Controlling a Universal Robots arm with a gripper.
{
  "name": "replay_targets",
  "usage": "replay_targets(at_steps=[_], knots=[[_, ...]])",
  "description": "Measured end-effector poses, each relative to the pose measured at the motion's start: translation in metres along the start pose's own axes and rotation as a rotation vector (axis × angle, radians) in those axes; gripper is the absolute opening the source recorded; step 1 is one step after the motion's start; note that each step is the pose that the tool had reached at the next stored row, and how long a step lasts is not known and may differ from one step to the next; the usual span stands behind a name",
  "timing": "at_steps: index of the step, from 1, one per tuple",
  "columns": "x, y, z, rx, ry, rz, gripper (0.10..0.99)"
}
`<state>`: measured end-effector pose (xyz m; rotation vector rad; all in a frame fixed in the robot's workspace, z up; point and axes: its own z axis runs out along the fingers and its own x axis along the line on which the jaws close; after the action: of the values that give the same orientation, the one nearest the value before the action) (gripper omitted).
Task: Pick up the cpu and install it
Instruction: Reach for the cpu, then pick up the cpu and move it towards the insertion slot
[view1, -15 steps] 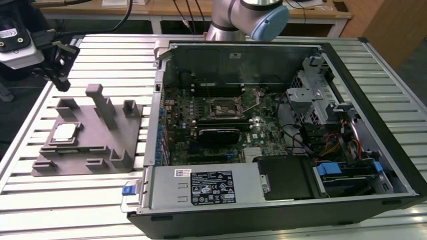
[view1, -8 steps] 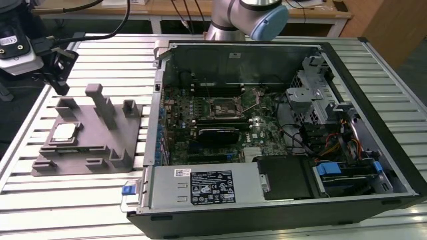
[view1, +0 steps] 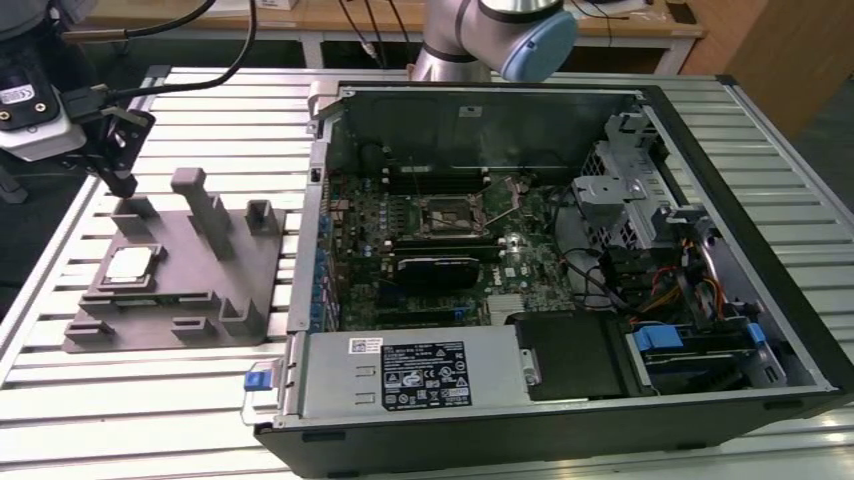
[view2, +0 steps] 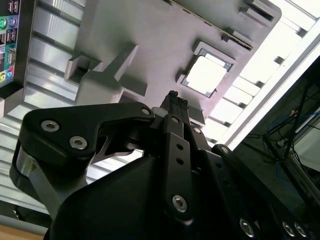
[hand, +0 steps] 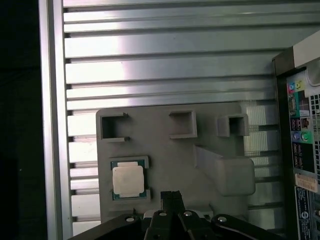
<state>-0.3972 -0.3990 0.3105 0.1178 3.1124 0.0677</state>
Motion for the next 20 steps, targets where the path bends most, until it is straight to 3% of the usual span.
replay_targets(at_steps=[20], knots=[[0.0057,-0.0006,0.0050,0.000,0.0001,0.000,0.106]])
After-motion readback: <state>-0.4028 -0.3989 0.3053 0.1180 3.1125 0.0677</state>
